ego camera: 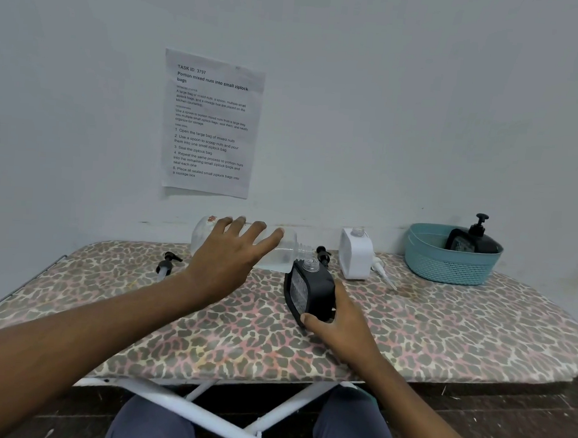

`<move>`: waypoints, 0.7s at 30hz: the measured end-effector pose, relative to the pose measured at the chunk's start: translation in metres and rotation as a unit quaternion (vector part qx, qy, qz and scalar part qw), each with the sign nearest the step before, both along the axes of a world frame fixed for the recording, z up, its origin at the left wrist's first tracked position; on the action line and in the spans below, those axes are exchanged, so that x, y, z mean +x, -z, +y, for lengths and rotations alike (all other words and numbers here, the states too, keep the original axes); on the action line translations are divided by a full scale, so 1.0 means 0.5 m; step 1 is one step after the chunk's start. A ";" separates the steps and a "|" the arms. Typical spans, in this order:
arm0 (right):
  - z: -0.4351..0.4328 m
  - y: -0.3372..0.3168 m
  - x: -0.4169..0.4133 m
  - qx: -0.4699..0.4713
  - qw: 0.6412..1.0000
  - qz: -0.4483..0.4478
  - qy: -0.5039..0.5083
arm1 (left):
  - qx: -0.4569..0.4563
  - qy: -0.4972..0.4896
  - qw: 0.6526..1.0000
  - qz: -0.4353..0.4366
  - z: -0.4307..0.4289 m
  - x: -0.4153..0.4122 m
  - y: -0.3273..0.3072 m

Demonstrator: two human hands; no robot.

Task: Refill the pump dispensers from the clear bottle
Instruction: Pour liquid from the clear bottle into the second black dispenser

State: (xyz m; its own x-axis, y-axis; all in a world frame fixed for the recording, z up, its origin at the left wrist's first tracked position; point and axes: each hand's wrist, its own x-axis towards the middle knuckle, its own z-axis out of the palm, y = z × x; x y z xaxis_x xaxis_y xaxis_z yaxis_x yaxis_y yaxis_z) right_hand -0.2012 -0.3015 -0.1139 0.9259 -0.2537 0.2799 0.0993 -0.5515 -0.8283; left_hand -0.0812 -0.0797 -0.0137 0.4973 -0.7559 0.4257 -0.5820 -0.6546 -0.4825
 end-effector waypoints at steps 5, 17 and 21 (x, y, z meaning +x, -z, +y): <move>-0.001 -0.001 -0.002 -0.001 1.000 0.000 -0.001 | 0.000 -0.001 1.000 0.004 0.000 0.001 0.001; -0.001 0.000 -0.001 0.001 1.000 0.002 -0.003 | 0.003 0.002 1.000 0.001 -0.001 0.003 0.000; -0.002 0.002 0.001 0.001 1.000 0.001 -0.003 | 0.005 0.004 1.000 -0.004 0.001 0.003 -0.001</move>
